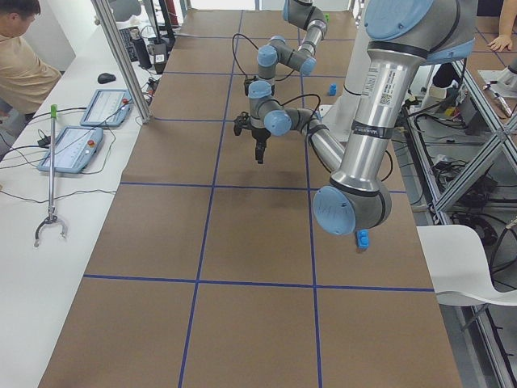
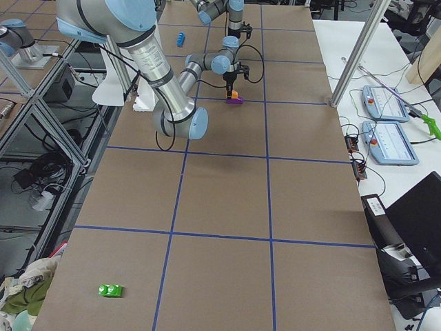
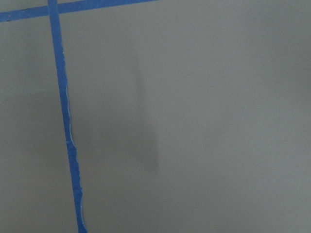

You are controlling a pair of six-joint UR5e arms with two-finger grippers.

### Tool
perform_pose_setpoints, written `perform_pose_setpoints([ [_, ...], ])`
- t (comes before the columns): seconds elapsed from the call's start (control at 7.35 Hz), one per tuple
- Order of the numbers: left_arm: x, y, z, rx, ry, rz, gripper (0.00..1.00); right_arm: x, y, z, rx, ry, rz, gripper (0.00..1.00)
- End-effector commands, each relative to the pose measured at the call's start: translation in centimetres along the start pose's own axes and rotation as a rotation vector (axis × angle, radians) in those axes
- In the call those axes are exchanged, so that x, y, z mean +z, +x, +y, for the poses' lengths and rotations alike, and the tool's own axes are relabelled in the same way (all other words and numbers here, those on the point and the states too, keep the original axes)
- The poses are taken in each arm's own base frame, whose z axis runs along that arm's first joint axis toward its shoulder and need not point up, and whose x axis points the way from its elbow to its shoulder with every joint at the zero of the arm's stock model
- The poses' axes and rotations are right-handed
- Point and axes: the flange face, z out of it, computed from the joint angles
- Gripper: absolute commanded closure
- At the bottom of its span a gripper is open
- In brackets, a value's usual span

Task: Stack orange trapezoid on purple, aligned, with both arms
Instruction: 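Lower the orange block onto the purple block, aligning it, and open the right gripper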

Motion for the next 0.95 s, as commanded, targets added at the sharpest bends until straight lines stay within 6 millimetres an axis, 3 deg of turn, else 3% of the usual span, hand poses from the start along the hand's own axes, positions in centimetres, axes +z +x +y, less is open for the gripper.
perform_pose_setpoints([
  [0.0,0.0,0.1,0.0,-0.009,0.000,0.002,0.00,-0.1,0.1,-0.1,0.006,-0.001,-0.002,0.86],
  [0.14,0.0,0.1,0.0,-0.011,0.000,0.002,0.00,-0.1,0.0,0.0,0.011,0.001,-0.002,0.01],
  [0.54,-0.1,0.2,0.0,-0.012,0.001,0.003,0.00,-1.4,0.0,-0.4,0.013,0.005,-0.024,0.00],
  [0.68,-0.1,0.2,0.0,-0.012,0.001,0.003,0.00,-2.7,0.3,-0.9,0.020,0.002,-0.048,0.00],
  [0.82,-0.1,0.2,0.0,-0.016,0.001,0.003,0.00,-5.9,1.6,-1.5,0.030,-0.012,-0.102,0.00],
])
